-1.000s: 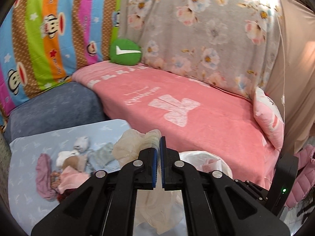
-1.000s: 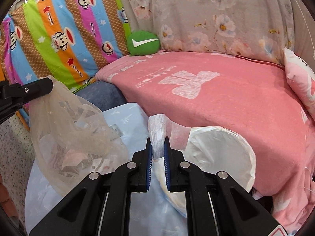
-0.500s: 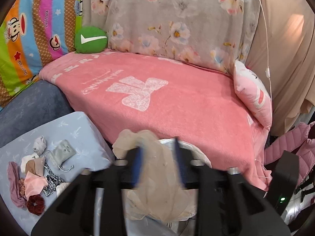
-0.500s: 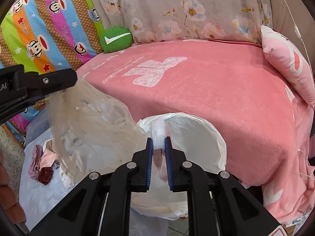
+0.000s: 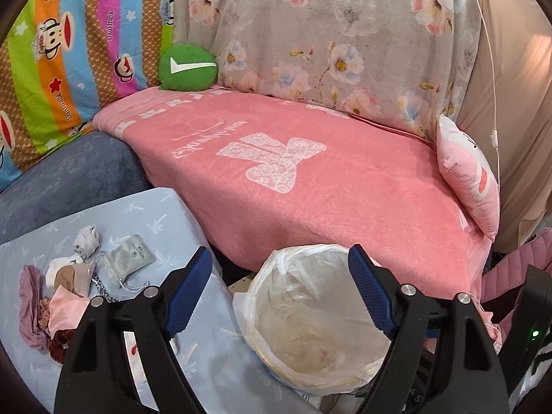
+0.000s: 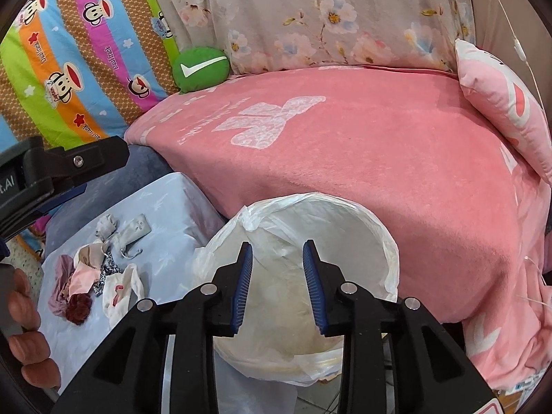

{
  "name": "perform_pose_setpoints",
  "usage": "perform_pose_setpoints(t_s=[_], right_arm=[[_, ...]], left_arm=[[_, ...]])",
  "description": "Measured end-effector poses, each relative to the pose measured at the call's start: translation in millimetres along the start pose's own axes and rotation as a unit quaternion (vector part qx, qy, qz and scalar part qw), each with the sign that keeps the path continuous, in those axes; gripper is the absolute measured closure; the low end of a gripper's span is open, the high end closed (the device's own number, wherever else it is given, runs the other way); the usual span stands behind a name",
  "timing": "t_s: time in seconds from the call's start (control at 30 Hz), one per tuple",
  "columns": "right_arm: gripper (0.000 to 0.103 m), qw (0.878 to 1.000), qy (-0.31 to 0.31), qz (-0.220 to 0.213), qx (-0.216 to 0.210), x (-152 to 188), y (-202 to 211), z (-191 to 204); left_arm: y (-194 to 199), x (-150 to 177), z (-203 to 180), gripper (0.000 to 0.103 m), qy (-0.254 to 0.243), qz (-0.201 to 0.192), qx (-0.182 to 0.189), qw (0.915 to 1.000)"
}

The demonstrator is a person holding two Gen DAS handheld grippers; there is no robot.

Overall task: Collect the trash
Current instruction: 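Carry tulle and white strip over the bagged bin and open both grippers, then move both open grippers back over the fabric pile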

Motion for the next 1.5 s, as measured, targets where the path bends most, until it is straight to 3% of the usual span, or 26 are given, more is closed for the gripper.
perform_pose_setpoints(t_s=[0.67,0.83,1.13,1.5], right_arm=[[0.057,0.998,0.045,0.014,-0.033,15.4,-1.2,66.7],[0.055,0.997,0.06,0.019,-0.045,20.6,-2.1,90.8],[0.053,0.993,0.092,0.034,-0.071,34.8,-6.9,141.7],[0.053,0.984,0.131,0.064,-0.106,55.3,-27.8,216.7]], left_arm=[[9.1,32.2,75.8,0.025,0.05,0.015,-0.067,0.9964],[17.9,40.8,108.8,0.018,0.076,0.015,-0.092,0.9928],[31.8,59.3,179.8,0.015,0.126,0.024,-0.147,0.9808],[53.6,87.3,278.6,0.014,0.194,0.04,-0.21,0.9573]])
Point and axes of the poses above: each gripper's, at about its wrist camera, not at the fingertips, and y roughly against the way its jaws point, z to its left, x to its underside, the point moved 5 cm from there along -y, roughly the way its jaws point, and after that the axes turned 6 degrees about y, right-handed, at the moved point
